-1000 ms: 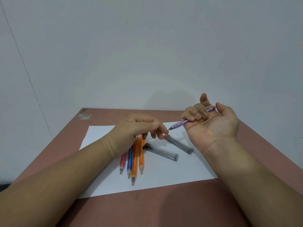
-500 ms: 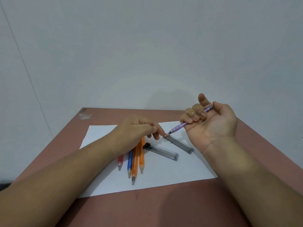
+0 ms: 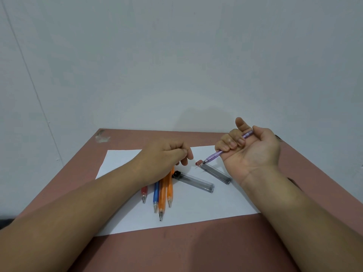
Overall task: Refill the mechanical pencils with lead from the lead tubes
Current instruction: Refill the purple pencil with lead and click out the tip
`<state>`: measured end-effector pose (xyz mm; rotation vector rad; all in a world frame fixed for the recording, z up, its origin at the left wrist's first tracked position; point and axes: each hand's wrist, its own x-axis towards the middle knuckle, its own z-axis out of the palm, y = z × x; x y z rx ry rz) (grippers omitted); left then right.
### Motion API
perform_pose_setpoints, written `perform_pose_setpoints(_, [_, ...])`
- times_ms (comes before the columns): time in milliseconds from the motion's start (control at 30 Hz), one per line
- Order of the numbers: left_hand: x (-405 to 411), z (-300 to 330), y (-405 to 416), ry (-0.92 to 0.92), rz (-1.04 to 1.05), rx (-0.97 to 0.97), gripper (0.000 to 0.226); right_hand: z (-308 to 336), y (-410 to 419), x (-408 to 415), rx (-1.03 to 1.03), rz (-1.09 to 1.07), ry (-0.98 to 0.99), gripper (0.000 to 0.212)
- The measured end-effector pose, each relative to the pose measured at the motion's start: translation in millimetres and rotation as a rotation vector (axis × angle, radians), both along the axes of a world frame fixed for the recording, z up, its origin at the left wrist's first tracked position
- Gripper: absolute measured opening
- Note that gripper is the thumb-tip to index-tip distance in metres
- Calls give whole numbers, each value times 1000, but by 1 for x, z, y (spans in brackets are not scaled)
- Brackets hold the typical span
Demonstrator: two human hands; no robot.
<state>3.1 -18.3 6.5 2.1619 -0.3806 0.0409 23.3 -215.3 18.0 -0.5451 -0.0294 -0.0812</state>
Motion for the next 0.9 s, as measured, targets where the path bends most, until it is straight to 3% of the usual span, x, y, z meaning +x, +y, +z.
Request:
perform_pose_setpoints(167, [-2, 2, -3, 46, 13, 28, 28, 0, 1, -1, 12, -1, 2, 28])
perform_pose_setpoints(367, [-2, 1, -1, -31, -57, 87, 22, 1, 0, -1, 36, 4, 18, 30])
perform_pose_setpoints(900, [-3, 1, 0, -19, -137, 12, 12, 5, 1, -5, 62, 26, 13, 28])
